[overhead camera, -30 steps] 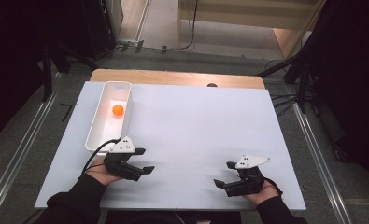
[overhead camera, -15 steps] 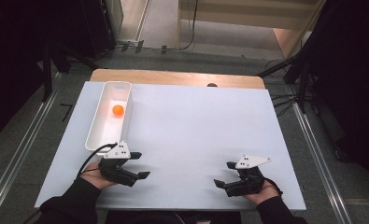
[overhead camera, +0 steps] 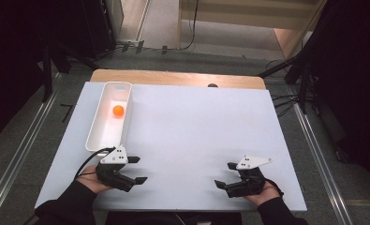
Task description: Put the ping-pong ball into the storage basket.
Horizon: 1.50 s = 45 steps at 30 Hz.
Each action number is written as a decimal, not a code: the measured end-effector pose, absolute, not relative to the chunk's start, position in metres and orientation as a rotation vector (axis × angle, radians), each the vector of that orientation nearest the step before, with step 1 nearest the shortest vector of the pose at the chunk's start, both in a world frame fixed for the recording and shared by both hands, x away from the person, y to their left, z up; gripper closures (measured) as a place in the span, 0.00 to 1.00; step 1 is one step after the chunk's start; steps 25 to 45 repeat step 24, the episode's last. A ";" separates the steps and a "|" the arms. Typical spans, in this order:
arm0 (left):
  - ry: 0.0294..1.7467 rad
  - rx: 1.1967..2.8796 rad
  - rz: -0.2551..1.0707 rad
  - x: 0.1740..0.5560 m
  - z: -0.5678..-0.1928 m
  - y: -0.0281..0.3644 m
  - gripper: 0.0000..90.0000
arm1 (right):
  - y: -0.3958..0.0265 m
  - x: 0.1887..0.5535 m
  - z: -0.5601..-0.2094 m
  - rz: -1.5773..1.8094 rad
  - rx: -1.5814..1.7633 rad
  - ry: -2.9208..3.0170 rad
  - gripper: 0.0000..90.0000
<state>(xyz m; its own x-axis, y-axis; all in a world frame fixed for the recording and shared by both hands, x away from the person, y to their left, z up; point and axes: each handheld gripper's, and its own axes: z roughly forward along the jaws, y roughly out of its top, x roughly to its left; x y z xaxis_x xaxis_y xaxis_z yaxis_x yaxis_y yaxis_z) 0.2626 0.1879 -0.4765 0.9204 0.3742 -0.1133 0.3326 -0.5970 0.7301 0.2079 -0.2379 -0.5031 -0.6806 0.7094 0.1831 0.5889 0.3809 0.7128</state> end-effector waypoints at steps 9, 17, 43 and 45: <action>0.496 2.269 0.067 0.263 -0.477 0.188 0.27 | -0.238 0.208 -0.503 1.181 1.182 2.482 0.15; 0.492 2.272 0.061 0.262 -0.478 0.187 0.27 | -0.237 0.208 -0.503 1.178 1.177 2.489 0.15; 0.477 2.285 0.036 0.262 -0.480 0.187 0.26 | -0.238 0.208 -0.504 1.184 1.175 2.487 0.15; 0.477 2.285 0.036 0.262 -0.480 0.187 0.26 | -0.238 0.208 -0.504 1.184 1.175 2.487 0.15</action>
